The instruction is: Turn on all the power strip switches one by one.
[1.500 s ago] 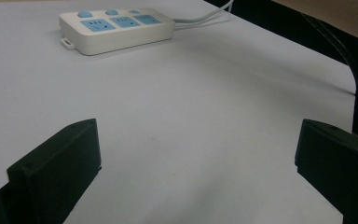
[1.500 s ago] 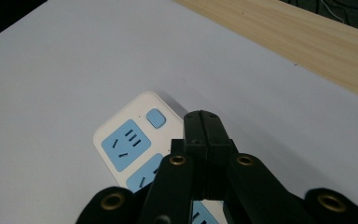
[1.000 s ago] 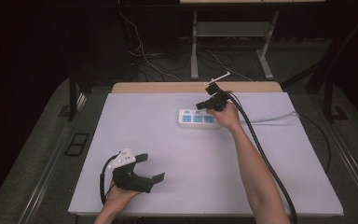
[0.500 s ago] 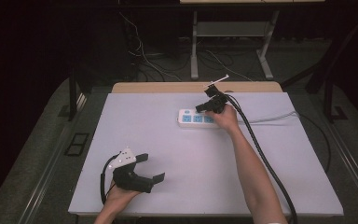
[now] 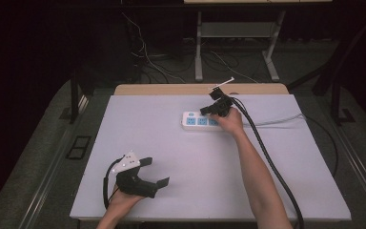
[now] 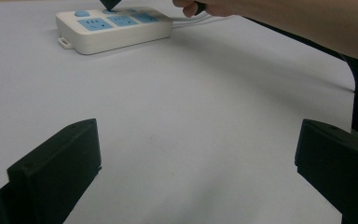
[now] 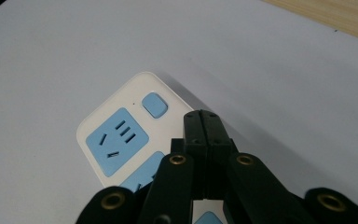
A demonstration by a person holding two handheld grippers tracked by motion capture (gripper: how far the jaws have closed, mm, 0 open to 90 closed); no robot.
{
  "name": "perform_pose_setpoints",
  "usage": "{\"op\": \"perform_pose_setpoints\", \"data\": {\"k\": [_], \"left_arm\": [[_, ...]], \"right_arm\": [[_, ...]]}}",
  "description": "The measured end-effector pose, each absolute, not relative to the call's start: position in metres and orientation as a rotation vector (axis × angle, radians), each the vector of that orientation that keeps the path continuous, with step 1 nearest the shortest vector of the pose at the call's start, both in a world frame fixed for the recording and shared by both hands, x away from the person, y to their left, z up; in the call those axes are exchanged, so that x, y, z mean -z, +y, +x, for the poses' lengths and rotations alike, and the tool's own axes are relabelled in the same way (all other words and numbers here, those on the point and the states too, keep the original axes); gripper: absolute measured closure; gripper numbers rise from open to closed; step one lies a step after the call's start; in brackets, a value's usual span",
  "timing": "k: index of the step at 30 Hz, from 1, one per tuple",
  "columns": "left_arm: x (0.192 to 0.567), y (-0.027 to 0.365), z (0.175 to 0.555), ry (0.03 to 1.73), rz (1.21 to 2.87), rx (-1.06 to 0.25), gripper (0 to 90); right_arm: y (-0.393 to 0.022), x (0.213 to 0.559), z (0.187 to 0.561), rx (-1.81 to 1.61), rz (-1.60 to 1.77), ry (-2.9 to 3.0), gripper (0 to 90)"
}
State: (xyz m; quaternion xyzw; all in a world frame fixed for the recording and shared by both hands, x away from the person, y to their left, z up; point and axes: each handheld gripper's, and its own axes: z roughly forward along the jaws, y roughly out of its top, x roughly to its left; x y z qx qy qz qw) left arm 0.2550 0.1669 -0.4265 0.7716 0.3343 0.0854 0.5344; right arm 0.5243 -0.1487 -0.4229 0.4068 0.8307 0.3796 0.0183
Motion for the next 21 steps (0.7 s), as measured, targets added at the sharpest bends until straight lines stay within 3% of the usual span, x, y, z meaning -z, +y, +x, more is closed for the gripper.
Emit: {"op": "perform_pose_setpoints", "data": {"k": [21], "left_arm": [[0.4259, 0.1667, 0.2534, 0.794, 1.836, -0.211, 0.0]], "right_arm": [[-0.1494, 0.4258, 0.5204, -1.186, 1.274, 2.557, 90.0]]}}
